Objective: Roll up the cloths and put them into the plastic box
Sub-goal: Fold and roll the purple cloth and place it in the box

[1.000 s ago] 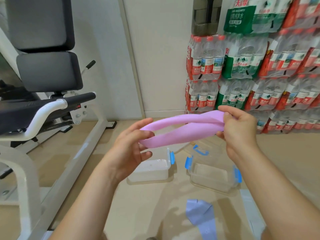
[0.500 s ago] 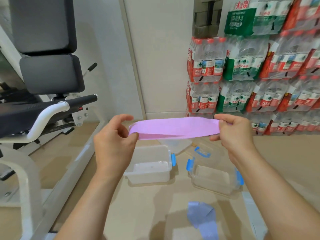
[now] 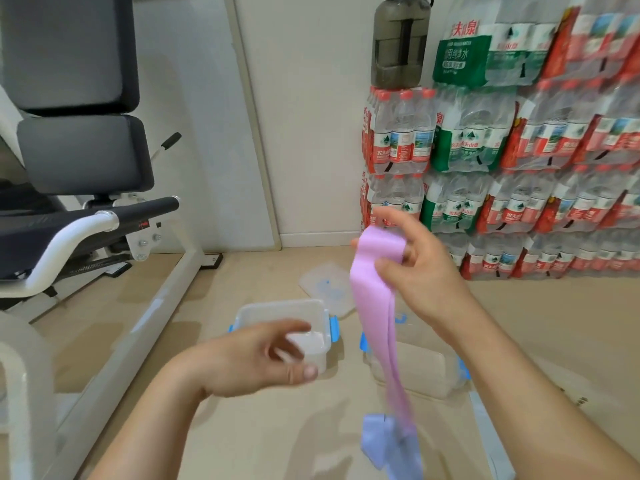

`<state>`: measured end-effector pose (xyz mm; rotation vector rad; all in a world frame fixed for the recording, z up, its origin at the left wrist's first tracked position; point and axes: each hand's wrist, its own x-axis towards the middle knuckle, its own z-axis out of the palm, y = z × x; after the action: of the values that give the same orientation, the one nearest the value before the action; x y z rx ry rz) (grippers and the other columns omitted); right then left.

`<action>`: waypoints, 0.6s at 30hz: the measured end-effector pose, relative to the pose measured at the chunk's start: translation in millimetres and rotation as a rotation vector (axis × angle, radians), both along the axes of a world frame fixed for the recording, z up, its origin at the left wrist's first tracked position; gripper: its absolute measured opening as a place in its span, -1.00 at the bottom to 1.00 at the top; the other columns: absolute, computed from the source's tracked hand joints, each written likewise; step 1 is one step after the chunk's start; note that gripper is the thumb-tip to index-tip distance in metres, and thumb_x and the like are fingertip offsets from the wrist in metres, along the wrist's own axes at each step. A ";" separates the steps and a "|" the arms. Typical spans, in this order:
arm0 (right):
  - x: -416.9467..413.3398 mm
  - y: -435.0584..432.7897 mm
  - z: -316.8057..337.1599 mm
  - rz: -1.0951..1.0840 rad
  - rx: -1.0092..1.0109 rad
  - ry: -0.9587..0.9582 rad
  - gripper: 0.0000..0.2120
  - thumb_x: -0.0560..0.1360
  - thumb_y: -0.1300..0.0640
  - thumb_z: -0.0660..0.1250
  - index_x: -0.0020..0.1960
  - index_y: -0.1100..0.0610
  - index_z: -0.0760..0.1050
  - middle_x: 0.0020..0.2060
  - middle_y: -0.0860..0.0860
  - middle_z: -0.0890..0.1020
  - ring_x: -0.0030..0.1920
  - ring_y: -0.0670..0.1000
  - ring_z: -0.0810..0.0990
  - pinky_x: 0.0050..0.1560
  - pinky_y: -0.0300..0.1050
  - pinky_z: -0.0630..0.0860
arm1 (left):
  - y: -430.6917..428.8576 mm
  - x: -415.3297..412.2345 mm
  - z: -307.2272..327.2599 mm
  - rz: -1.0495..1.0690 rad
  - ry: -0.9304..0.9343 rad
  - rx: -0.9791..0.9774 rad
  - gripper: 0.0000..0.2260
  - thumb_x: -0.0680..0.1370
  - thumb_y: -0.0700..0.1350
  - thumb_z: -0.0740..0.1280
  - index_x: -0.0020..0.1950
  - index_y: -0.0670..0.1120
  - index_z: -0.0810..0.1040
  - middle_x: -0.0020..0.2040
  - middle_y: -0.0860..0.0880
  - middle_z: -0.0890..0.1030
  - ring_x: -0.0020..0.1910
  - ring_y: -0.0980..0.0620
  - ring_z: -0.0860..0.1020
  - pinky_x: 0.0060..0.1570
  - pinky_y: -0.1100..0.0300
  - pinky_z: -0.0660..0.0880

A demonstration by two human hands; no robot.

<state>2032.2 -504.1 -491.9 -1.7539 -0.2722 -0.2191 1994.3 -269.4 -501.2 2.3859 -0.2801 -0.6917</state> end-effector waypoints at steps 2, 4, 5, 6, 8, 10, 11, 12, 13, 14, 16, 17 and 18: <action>-7.0 8.0 1.3 0.162 -0.021 0.038 -0.28 0.42 0.43 0.20 0.33 -0.28 0.31 -0.08 0.31 0.65 -0.31 0.12 0.42 -0.27 -0.02 0.36 | -7.7 3.4 5.0 0.246 -0.176 -0.361 -0.50 0.44 0.25 0.33 0.32 0.10 0.43 0.10 0.06 0.64 0.03 0.16 0.60 0.11 0.13 0.55; -13.3 17.8 0.9 0.261 -0.080 0.045 -0.26 0.40 0.40 0.21 0.35 -0.31 0.26 -0.30 0.27 0.55 -0.35 0.12 0.36 -0.32 -0.03 0.31 | -19.9 4.4 12.3 0.443 -0.166 -0.703 -0.66 0.52 0.11 0.25 0.24 0.01 0.52 0.05 -0.06 0.68 -0.01 0.02 0.64 0.00 0.08 0.59; -16.1 22.6 0.7 0.298 -0.095 0.053 -0.25 0.40 0.41 0.21 0.37 -0.30 0.25 -0.37 0.20 0.45 -0.36 0.09 0.34 -0.33 -0.06 0.30 | -25.4 3.9 15.1 0.480 -0.139 -0.827 -0.65 0.50 0.12 0.25 0.21 0.00 0.54 0.03 -0.11 0.69 -0.04 -0.02 0.64 -0.04 0.09 0.58; -18.4 26.4 0.0 0.329 -0.107 0.061 -0.23 0.41 0.43 0.19 0.38 -0.29 0.25 -0.40 0.14 0.39 -0.36 0.07 0.33 -0.32 -0.07 0.30 | -29.3 3.9 15.9 0.495 -0.126 -0.905 -0.62 0.45 0.13 0.27 0.19 -0.02 0.56 0.01 -0.14 0.69 -0.07 -0.04 0.63 -0.07 0.11 0.58; -22.9 31.7 -0.2 0.367 -0.151 0.063 -0.21 0.41 0.43 0.18 0.37 -0.33 0.24 -0.41 0.09 0.34 -0.36 0.06 0.31 -0.31 -0.07 0.30 | -33.9 3.4 17.0 0.516 -0.129 -0.980 -0.64 0.42 0.07 0.33 0.15 -0.07 0.59 -0.09 -0.15 0.65 -0.16 -0.07 0.60 -0.17 0.16 0.58; -26.1 35.0 0.7 0.371 -0.208 0.065 -0.20 0.40 0.42 0.17 0.36 -0.37 0.22 -0.43 0.12 0.36 -0.38 0.05 0.31 -0.33 -0.10 0.29 | -35.0 4.7 16.4 0.548 -0.143 -1.006 -0.76 0.46 -0.10 0.38 0.11 -0.12 0.60 -0.19 -0.15 0.60 -0.23 -0.11 0.52 -0.30 0.17 0.53; -27.1 36.5 1.1 0.374 -0.223 0.072 -0.19 0.39 0.42 0.17 0.35 -0.40 0.22 -0.40 0.20 0.44 -0.37 0.09 0.33 -0.33 -0.10 0.31 | -34.6 5.5 15.9 0.560 -0.159 -1.001 -0.79 0.46 -0.19 0.40 0.08 -0.13 0.60 -0.22 -0.16 0.60 -0.24 -0.12 0.50 -0.32 0.16 0.51; -27.1 37.9 0.5 0.378 -0.231 0.076 -0.18 0.37 0.41 0.16 0.34 -0.42 0.21 -0.30 0.29 0.54 -0.34 0.16 0.40 -0.31 -0.06 0.36 | -33.4 6.0 14.9 0.566 -0.177 -0.997 -0.80 0.44 -0.24 0.41 0.06 -0.15 0.61 -0.25 -0.16 0.60 -0.24 -0.12 0.50 -0.31 0.14 0.50; -26.5 38.5 -0.3 0.380 -0.233 0.080 -0.17 0.35 0.39 0.16 0.33 -0.43 0.20 -0.18 0.33 0.60 -0.28 0.23 0.48 -0.28 0.00 0.42 | -31.9 6.1 14.8 0.571 -0.196 -1.000 -0.79 0.40 -0.26 0.43 0.03 -0.15 0.62 -0.27 -0.16 0.61 -0.24 -0.11 0.53 -0.29 0.13 0.50; -25.9 38.8 -1.6 0.381 -0.231 0.086 -0.16 0.33 0.37 0.16 0.33 -0.44 0.20 -0.12 0.33 0.62 -0.21 0.26 0.53 -0.25 0.06 0.46 | -30.6 6.3 15.1 0.582 -0.222 -1.005 -0.79 0.38 -0.26 0.45 0.00 -0.14 0.63 -0.27 -0.15 0.62 -0.25 -0.09 0.55 -0.27 0.14 0.52; -26.5 38.2 -3.2 0.399 -0.212 0.112 -0.17 0.33 0.37 0.18 0.34 -0.43 0.19 -0.18 0.25 0.62 -0.24 0.22 0.51 -0.24 0.07 0.45 | -29.6 5.1 16.8 0.593 -0.333 -0.976 -0.81 0.39 -0.30 0.45 -0.04 -0.11 0.64 -0.30 -0.09 0.63 -0.28 0.01 0.59 -0.23 0.22 0.56; -26.6 37.6 -4.3 0.419 -0.191 0.136 -0.18 0.35 0.37 0.22 0.35 -0.40 0.19 -0.23 0.21 0.61 -0.25 0.17 0.51 -0.20 0.06 0.46 | -30.1 3.9 17.9 0.588 -0.413 -0.931 -0.81 0.40 -0.31 0.45 -0.05 -0.09 0.64 -0.32 -0.04 0.63 -0.30 0.07 0.59 -0.22 0.28 0.55; -26.3 37.5 -5.7 0.433 -0.162 0.161 -0.22 0.38 0.35 0.26 0.37 -0.35 0.20 -0.20 0.17 0.64 -0.19 0.14 0.57 -0.09 0.05 0.50 | -30.8 3.2 18.6 0.574 -0.498 -0.878 -0.81 0.41 -0.32 0.45 -0.06 -0.08 0.65 -0.33 0.01 0.63 -0.31 0.11 0.60 -0.22 0.33 0.53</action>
<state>2005.9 -466.6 -497.5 -1.8134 -0.5539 0.2621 1997.5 -300.2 -482.5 1.6060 -0.0590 0.2764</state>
